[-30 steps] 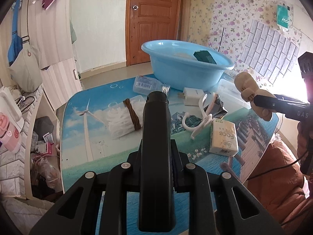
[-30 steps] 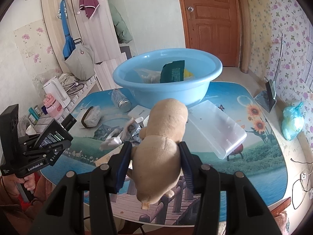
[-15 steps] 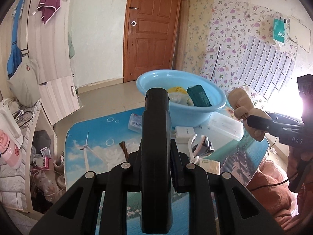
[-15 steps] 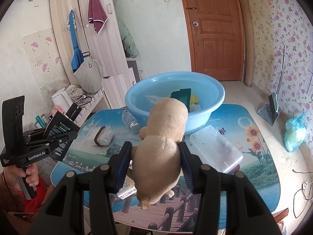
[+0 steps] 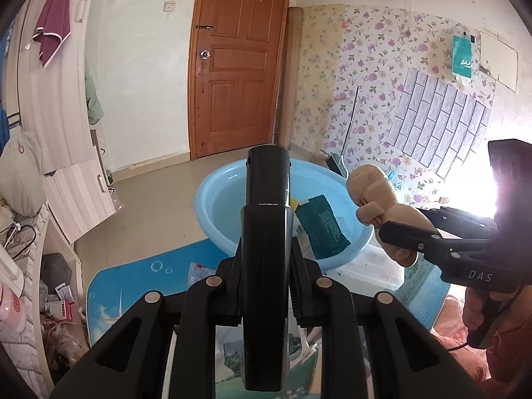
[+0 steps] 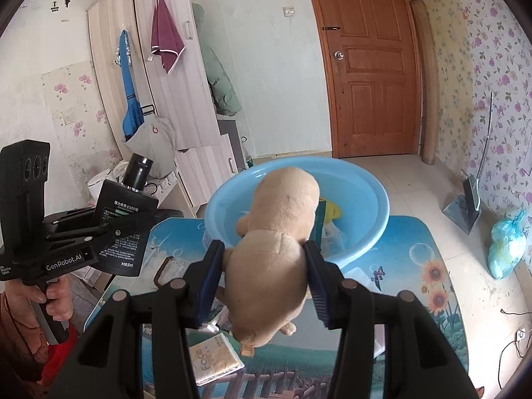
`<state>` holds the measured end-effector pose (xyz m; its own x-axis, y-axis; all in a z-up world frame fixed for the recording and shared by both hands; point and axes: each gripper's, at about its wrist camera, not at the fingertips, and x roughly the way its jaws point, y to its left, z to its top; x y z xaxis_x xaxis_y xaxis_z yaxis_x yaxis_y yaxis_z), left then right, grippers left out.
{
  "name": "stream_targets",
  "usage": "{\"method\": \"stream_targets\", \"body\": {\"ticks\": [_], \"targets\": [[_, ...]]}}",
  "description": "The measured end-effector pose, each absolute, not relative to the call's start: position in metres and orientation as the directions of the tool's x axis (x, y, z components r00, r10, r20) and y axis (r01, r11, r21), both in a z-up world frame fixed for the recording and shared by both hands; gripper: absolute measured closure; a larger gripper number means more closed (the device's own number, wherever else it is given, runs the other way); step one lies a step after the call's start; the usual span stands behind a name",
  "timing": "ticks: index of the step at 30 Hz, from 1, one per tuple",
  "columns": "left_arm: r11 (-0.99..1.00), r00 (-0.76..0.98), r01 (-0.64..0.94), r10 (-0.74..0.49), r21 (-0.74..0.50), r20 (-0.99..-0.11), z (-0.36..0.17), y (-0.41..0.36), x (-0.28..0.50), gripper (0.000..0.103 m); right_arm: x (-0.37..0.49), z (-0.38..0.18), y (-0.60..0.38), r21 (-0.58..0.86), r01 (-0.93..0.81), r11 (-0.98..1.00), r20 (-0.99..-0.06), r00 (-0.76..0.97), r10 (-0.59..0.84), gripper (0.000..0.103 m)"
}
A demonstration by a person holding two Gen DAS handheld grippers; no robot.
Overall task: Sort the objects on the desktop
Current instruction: 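Lower both items into the blue basin and open both tools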
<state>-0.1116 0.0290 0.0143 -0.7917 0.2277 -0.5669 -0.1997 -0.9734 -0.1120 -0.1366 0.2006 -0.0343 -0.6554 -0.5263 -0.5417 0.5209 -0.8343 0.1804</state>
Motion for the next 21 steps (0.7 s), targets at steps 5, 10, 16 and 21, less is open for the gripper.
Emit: {"method": "stream_targets", "body": {"ticks": [5,10,16,21], "targets": [[-0.966,-0.783,-0.222,0.257,-0.131,-0.567,0.008,0.041,-0.154,0.084,-0.169,-0.041,0.197,0.184,0.505,-0.844,-0.559,-0.652,-0.512,0.056],[-0.956,-0.758,-0.263,0.290,-0.133,-0.584,-0.002,0.053,-0.188,0.084,-0.197,-0.054,0.198,0.186,0.477,-0.859,-0.600,-0.638,-0.484,0.056],[-0.941,-0.743,-0.316,0.325,-0.121,-0.585,-0.006,0.067,-0.201,0.083,-0.217,-0.065,0.193,0.185,0.459,-0.869,-0.628,-0.625,-0.464,0.056],[-0.935,-0.747,-0.333,0.340,-0.120,-0.572,-0.005,0.070,-0.191,0.081,-0.220,-0.069,0.192,0.191,0.442,-0.876,-0.638,-0.623,-0.453,0.055]]}}
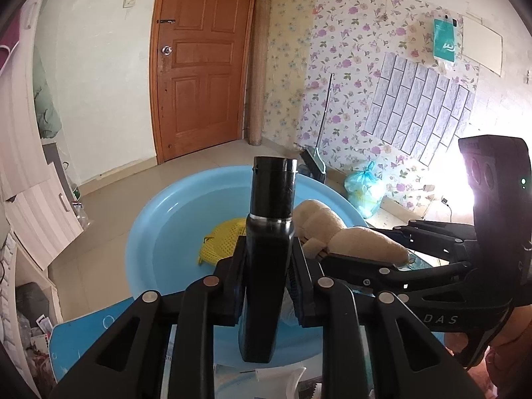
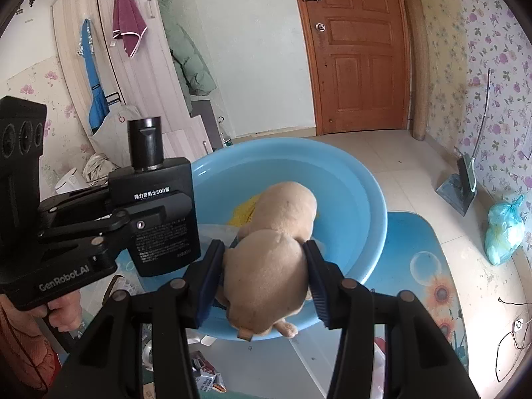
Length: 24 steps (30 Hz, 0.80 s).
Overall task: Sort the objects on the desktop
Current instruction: 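Lower both items into the blue basin and open both tools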
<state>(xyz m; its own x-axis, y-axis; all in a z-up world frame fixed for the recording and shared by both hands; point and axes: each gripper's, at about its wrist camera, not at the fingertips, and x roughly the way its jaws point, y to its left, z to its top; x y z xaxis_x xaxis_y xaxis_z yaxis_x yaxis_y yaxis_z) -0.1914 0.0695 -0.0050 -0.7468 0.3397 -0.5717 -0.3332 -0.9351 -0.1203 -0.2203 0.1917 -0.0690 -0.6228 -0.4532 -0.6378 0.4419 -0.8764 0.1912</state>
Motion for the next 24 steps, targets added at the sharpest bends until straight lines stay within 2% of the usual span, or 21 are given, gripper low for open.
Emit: {"method": "stream_targets", "body": {"ticks": [2,6,10,18,24], "targets": [[-0.935,-0.751,-0.331,0.345,-0.132,-0.563,-0.002,0.066,-0.188,0.078,-0.221,-0.068,0.193,0.209,0.432,-0.878,-0.638,-0.620,-0.457,0.053],[-0.935,-0.759,-0.314,0.351,-0.163,-0.549,0.002,0.056,-0.173,0.058,-0.217,-0.068,0.188,0.196,0.408,-0.892,-0.657,-0.620,-0.429,0.052],[-0.945,-0.757,-0.289,0.324,-0.154,-0.568,-0.001,0.050,-0.156,0.054,-0.206,-0.065,0.183,0.184,0.398,-0.899,-0.660,-0.627,-0.413,0.050],[-0.961,-0.740,-0.217,0.277,-0.172,-0.613,-0.013,0.032,-0.110,0.039,-0.177,-0.063,0.180,0.206,0.393,-0.896,-0.639,-0.640,-0.428,0.049],[-0.970,-0.721,-0.178,0.245,-0.169,-0.648,-0.023,0.024,-0.082,0.031,-0.156,-0.067,0.178,0.236,0.386,-0.892,-0.631,-0.637,-0.443,0.049]]}}
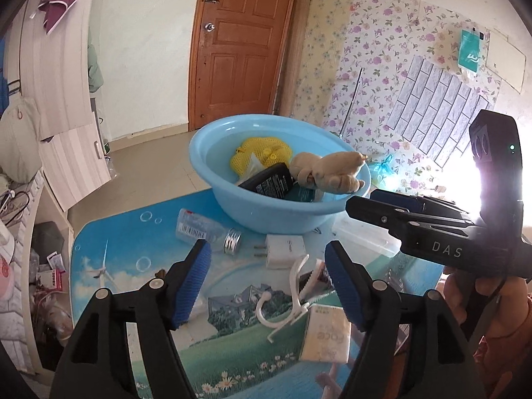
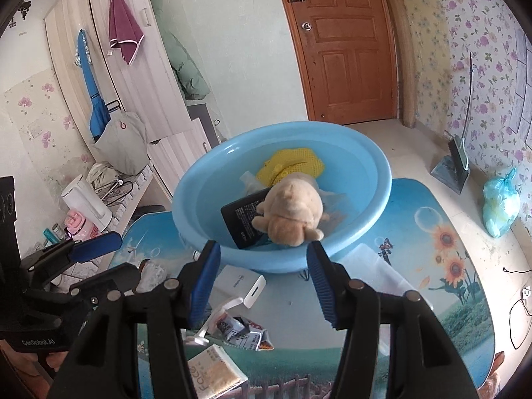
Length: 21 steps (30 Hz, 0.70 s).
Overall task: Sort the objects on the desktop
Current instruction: 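Lower both items into the blue basin and open both tools, then withdraw both open tools from the basin back over the table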
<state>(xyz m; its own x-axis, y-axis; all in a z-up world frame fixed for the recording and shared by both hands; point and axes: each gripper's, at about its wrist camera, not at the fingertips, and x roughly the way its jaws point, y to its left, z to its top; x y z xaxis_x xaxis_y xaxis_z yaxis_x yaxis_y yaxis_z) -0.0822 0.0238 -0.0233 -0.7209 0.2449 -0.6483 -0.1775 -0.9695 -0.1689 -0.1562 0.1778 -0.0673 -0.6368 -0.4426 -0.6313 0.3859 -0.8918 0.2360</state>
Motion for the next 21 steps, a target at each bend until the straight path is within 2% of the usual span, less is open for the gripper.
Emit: {"method": "stream_targets", "body": {"ticks": [9,21], "targets": [[-0.976,-0.710,-0.140,0.218,-0.170,-0.669,-0.027,0.023,-0.067,0.031,-0.125,-0.070,0.172,0.215,0.430,-0.877,-0.643,-0.613,-0.458,0.049],[-0.977,-0.702,-0.152,0.212,-0.148,-0.679,-0.030,0.031,-0.064,0.030,-0.112,-0.077,0.192,0.213,0.399,-0.892,-0.640,-0.632,-0.436,0.049]]}}
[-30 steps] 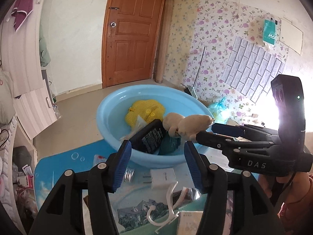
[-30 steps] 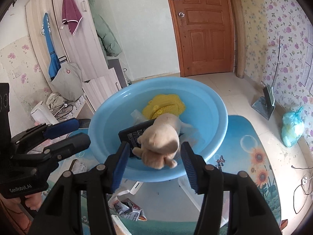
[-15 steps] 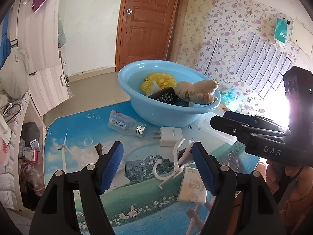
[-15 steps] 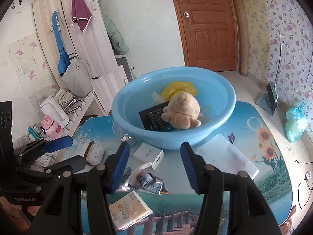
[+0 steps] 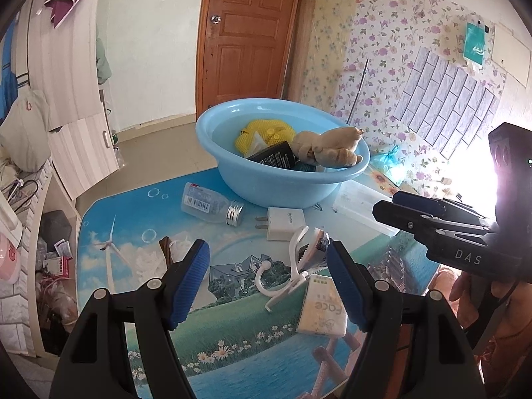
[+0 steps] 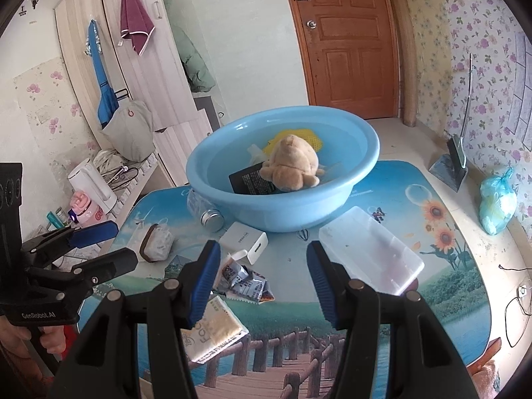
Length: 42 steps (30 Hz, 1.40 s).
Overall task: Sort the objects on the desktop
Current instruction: 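Withdraw both open tools from the basin back over the table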
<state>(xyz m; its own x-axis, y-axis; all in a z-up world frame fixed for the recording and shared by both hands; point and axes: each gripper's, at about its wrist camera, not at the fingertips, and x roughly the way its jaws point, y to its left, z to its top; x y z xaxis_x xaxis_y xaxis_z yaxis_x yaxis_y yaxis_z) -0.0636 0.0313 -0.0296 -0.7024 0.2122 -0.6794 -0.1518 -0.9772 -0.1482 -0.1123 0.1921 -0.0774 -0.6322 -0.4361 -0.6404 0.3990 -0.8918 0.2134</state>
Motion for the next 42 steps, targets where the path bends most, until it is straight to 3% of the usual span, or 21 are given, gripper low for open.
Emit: {"method": "stream_targets", "body": {"ticks": [42], "targets": [[-0.979,-0.693,-0.125,0.201,-0.159,-0.692,-0.041,0.025,-0.061,0.030,-0.109,-0.098,0.191,0.225,0.401,-0.888,-0.689,-0.579,-0.436,0.049]]}}
